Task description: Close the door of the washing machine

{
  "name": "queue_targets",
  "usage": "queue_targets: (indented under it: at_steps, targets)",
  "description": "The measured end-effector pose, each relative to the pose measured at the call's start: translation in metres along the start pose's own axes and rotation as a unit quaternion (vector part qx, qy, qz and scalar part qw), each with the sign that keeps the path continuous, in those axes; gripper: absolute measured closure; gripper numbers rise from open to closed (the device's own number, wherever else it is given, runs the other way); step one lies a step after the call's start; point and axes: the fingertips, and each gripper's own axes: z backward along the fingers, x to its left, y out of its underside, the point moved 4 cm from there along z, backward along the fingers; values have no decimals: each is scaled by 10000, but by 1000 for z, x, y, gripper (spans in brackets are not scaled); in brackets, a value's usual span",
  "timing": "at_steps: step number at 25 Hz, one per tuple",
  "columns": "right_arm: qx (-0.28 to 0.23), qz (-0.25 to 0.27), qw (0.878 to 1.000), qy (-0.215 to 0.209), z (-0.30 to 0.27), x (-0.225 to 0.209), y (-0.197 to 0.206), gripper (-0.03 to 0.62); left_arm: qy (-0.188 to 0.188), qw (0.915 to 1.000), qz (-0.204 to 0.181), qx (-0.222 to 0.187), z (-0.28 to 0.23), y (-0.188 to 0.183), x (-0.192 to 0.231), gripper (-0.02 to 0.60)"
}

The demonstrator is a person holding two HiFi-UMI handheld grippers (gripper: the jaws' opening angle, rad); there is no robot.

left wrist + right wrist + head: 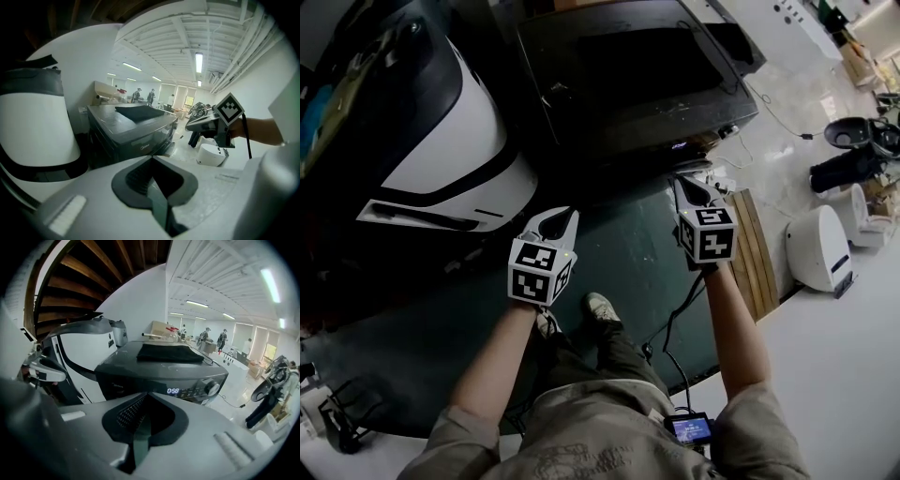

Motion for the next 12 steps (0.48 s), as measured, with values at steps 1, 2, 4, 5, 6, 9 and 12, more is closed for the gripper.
queue_targets:
  at_steps: [1,2,4,5,6,9,12]
  targets:
    - [-18,5,10000,-23,9,5,-3,566,-2,10000,-45,-45,6,-4,-1,581]
    - [-37,4,10000,-59,17,10,-6,566,-10,9999,-100,-98,12,-8,-1,581]
    - [-123,-3,9998,-143,34,22,-13,566,-38,9995,-237,-211,25,-16,-3,581]
    - [-195,12,9997,-177,42,28,-17,566,-52,9992,-310,-264,32,-20,-5,581]
    - [-274,40,9994,-206,51,34,-22,566,-65,9988,-376,-316,39,-23,-6,581]
    - [-477,113,9984,-292,78,52,-35,566,-112,9972,-504,-540,63,-34,-12,581]
    - [-675,172,9968,-395,107,69,-51,566,-154,9948,-547,-849,91,-45,-17,581]
